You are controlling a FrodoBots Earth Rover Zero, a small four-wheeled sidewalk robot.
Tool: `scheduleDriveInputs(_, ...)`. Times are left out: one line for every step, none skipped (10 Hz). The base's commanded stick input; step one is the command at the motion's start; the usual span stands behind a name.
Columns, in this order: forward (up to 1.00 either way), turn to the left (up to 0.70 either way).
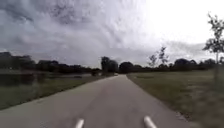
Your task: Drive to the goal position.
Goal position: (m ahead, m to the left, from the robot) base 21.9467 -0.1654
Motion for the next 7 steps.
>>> scheduleDriveInputs(0.69,0.03)
scheduleDriveInputs(0.69,0.03)
scheduleDriveInputs(0.69,0.03)
scheduleDriveInputs(0.69,0.03)
scheduleDriveInputs(0.69,0.03)
scheduleDriveInputs(0.69,0.03)
scheduleDriveInputs(0.69,0.03)
